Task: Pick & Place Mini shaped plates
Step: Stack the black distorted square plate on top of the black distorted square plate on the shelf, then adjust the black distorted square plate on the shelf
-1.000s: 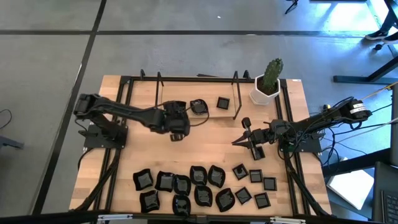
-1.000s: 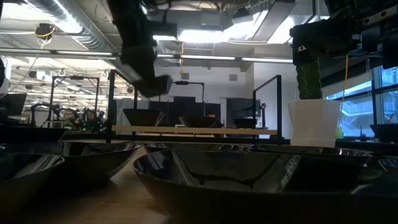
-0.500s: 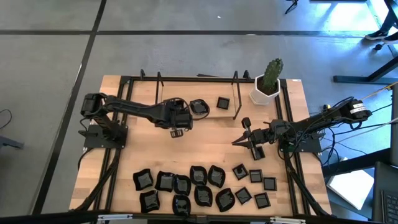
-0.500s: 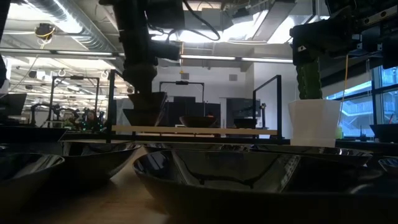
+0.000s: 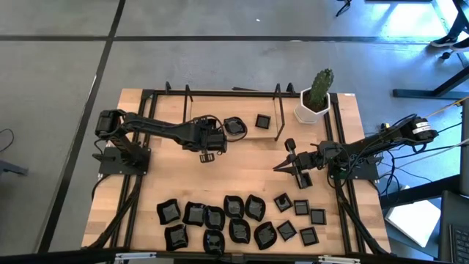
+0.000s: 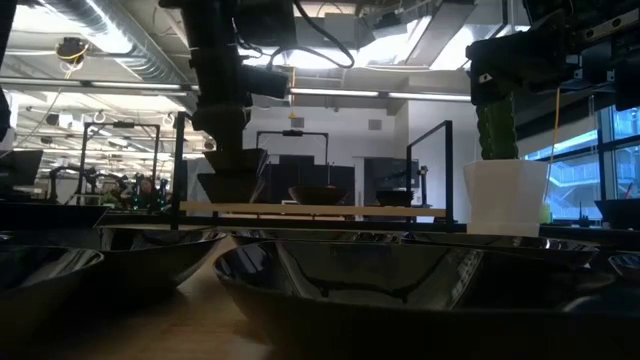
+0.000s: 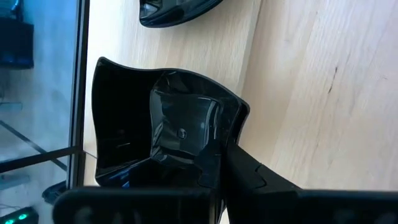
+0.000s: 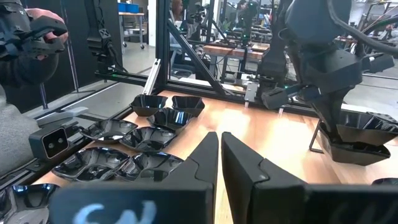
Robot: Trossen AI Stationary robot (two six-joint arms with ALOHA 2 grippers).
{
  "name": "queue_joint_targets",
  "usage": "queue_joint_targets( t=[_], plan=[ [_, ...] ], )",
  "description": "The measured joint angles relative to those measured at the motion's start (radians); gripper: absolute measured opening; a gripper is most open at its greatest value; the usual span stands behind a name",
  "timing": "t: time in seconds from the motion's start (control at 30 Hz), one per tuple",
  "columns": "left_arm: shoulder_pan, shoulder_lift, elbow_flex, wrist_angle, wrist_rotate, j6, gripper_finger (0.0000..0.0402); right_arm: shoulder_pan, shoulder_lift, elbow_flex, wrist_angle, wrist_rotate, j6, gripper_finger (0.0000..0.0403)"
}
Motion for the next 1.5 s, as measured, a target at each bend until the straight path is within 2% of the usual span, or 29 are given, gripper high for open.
queue_joint_targets(
  t=[0.2, 0.6, 0.7, 0.8, 0.93, 1.13, 1.27, 1.5],
  plan=[
    [0.0, 0.0, 0.0, -0.001, 0.02, -0.001, 0.0011, 0.0, 0.0, 0.0, 0.0, 0.0, 0.0, 0.0023],
    [0.002, -0.007, 0.0, -0.004, -0.001, -0.016, 0.0105, 0.0, 0.0, 0.0, 0.0, 0.0, 0.0, 0.0023],
    [-0.003, -0.016, 0.027, -0.016, -0.026, 0.008, 0.0119, 0.0, 0.0, 0.0, 0.0, 0.0, 0.0, 0.0023],
    [-0.027, -0.036, 0.08, -0.039, -0.01, 0.016, 0.0124, 0.0, 0.0, 0.0, -0.001, 0.0, 0.0, 0.0023],
    [-0.081, -0.063, 0.106, -0.05, 0.085, 0.057, 0.0108, 0.0, 0.0, -0.001, -0.004, 0.0, 0.0, 0.0023],
    [-0.163, -0.063, 0.062, -0.082, 0.176, 0.07, 0.0015, 0.0, 0.0, -0.001, -0.008, 0.0, 0.0, 0.0023],
    [-0.172, -0.063, 0.015, -0.082, 0.18, 0.043, 0.0004, 0.0, 0.0, -0.001, -0.008, 0.0, 0.0, 0.0023],
    [-0.103, -0.063, -0.054, -0.029, 0.201, 0.018, 0.0002, 0.0, 0.0, -0.001, -0.008, 0.0, 0.0, 0.0023]
  ],
)
